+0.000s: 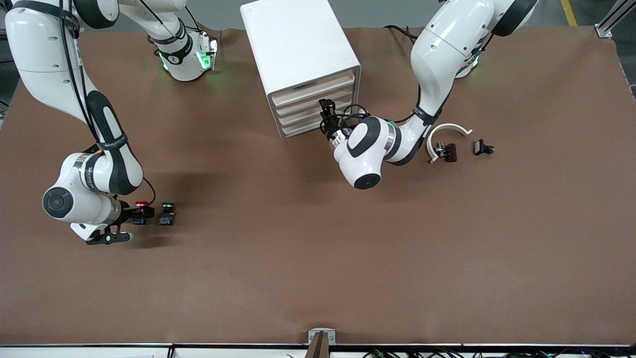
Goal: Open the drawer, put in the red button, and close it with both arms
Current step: 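Pull the drawer open with the left gripper while the right gripper grasps the button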
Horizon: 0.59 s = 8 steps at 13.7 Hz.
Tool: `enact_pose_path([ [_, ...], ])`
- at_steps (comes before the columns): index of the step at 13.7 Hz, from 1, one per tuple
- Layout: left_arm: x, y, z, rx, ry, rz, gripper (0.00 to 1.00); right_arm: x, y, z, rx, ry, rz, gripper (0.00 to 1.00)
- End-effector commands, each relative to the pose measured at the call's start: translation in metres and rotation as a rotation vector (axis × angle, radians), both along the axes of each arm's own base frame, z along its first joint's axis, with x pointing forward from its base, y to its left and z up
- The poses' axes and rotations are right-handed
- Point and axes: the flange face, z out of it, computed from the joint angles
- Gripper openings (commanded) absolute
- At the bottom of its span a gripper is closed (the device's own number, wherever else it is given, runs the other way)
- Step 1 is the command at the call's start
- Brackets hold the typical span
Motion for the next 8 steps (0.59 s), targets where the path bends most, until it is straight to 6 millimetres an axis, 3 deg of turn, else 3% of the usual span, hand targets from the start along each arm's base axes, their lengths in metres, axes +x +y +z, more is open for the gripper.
enact_pose_path([
  [1,-0.007,-0.01,0.0,0.005,0.04,-0.006,0.47,-0.008,0.001,0.005,0.007,-0.001,0.008,0.89],
  [3,-0.011,-0.012,-0.001,0.019,0.054,-0.012,0.44,-0.008,0.001,0.007,0.007,-0.003,0.008,0.61],
  [5,-0.018,-0.017,-0.005,0.024,0.06,-0.025,0.13,-0.007,0.002,0.008,0.007,-0.004,0.011,0.38],
  [7,-0.018,-0.016,-0.006,0.026,0.06,-0.025,0.0,-0.004,0.002,0.021,0.005,-0.019,0.01,0.24],
  [8,-0.017,-0.015,-0.008,0.029,0.061,-0.024,0.0,-0.003,0.002,0.029,0.006,-0.021,0.008,0.23],
])
